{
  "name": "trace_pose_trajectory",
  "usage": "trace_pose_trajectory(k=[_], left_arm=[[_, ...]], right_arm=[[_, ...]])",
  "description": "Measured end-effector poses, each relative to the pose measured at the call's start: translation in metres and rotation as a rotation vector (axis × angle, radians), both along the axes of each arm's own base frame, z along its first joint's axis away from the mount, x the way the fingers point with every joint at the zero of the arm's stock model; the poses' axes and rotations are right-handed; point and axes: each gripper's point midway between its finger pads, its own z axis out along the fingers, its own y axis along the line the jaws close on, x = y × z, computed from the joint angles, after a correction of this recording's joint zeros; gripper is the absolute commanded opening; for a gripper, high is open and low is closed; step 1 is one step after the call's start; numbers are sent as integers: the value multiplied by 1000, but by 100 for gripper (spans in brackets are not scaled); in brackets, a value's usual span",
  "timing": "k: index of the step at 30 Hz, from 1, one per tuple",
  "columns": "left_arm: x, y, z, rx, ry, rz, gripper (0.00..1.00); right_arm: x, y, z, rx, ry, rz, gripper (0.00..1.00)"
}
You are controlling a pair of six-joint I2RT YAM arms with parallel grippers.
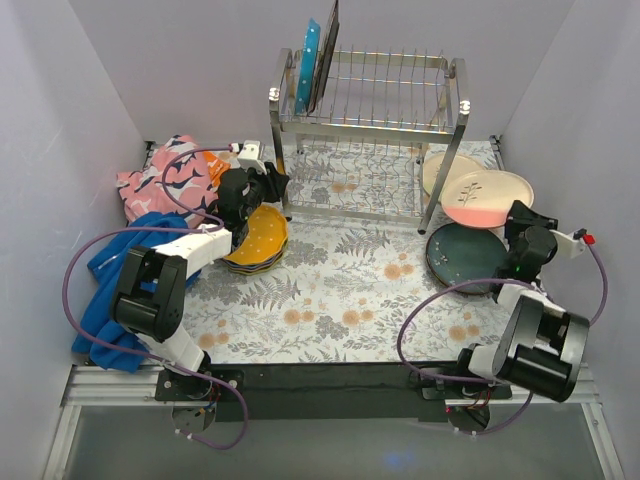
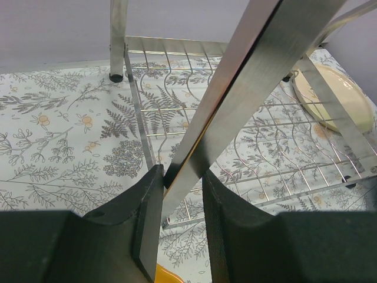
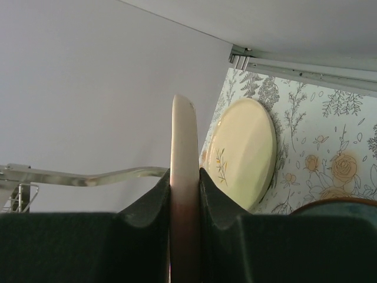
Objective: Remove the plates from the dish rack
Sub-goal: Place the plate at the center of the board.
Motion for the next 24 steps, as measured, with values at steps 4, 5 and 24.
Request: trace_pose_trajectory(k=[4,5,24], left_arm=[[0,0,0,0,-2,0,0],[0,0,0,0,-2,0,0],[-5,3,-1,12,-19,1,0]], right_arm=[[18,-1,-14,3,-5,24,1],[22,-1,-18,3,-3,27,1],[116,-4,-58,2,24,3,1]])
